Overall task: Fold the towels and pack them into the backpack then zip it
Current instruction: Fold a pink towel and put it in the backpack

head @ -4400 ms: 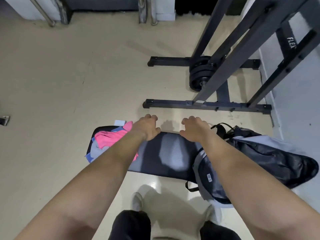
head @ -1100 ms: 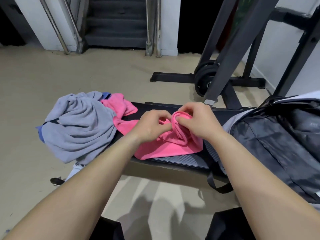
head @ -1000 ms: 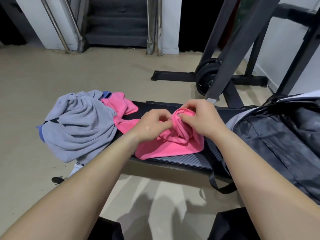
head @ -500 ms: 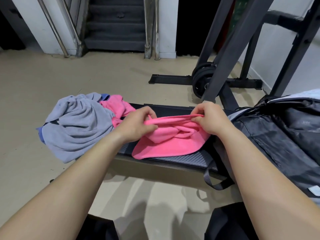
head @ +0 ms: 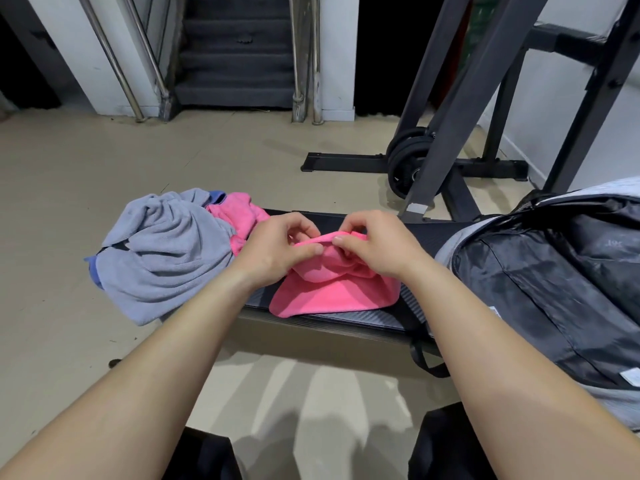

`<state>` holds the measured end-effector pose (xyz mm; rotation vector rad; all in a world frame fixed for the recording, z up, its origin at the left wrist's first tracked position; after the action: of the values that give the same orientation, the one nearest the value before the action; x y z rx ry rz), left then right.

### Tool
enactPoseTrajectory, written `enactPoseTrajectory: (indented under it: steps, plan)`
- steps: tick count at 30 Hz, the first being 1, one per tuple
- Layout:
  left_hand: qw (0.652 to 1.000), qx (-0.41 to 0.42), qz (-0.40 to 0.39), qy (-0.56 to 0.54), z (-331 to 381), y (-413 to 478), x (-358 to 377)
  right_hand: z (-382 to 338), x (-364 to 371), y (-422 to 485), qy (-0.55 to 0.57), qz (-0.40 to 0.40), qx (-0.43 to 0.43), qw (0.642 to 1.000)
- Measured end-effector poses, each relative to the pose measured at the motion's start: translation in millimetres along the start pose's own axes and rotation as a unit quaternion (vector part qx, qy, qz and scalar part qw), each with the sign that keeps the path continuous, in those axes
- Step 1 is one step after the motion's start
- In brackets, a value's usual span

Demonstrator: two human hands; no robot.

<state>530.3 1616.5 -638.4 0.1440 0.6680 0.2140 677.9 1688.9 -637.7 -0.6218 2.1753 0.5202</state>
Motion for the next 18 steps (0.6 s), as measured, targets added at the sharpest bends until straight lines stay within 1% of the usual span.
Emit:
enactPoseTrajectory:
  steps: [1, 3, 5, 7, 9, 10, 12, 15, 18]
  plan:
    - [1.000, -0.008, -0.012, 0.009, -3, -1, 0, 3, -4, 1, -0.012, 0.014, 0.008, 1.000]
    - [0.998, -0.013, -0.025, 0.062, -10, -2, -3, 15, -15, 2, -0.048, 0.050, 0.029, 0.997]
    - [0.993, -0.018, -0.014, 0.118, -18, -2, -14, 30, -30, 2, -0.079, 0.096, 0.058, 0.991]
    - [0.989, -0.024, 0.009, 0.143, -25, -3, -29, 48, -43, 0, -0.089, 0.131, 0.102, 0.982]
    - [0.990, -0.033, 0.027, 0.137, -30, -4, -40, 61, -45, -2, -0.078, 0.124, 0.137, 0.980]
    - [0.990, -0.035, 0.036, 0.131, -31, -5, -43, 61, -42, -1, -0.071, 0.107, 0.136, 0.982]
    - [0.992, -0.025, 0.042, 0.115, -28, -5, -40, 45, -31, 2, -0.070, 0.067, 0.093, 0.991]
    - [0.997, 0.020, 0.014, 0.074, -10, -2, -21, 3, -11, 9, -0.073, 0.034, 0.002, 0.997]
    - [0.997, 0.052, 0.016, 0.048, 8, -1, -10, -23, 14, 9, -0.083, -0.022, -0.043, 0.995]
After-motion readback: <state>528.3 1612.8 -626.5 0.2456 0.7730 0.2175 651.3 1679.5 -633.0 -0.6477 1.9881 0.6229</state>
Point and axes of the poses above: each hand's wrist, its own y-axis towards the middle knuckle, its own x-axis out of the palm, z = x × y, the point moved 9 cm from there along y, towards the middle knuckle, and after that the axes turned 1 degree about z, right-handed, at the moved point
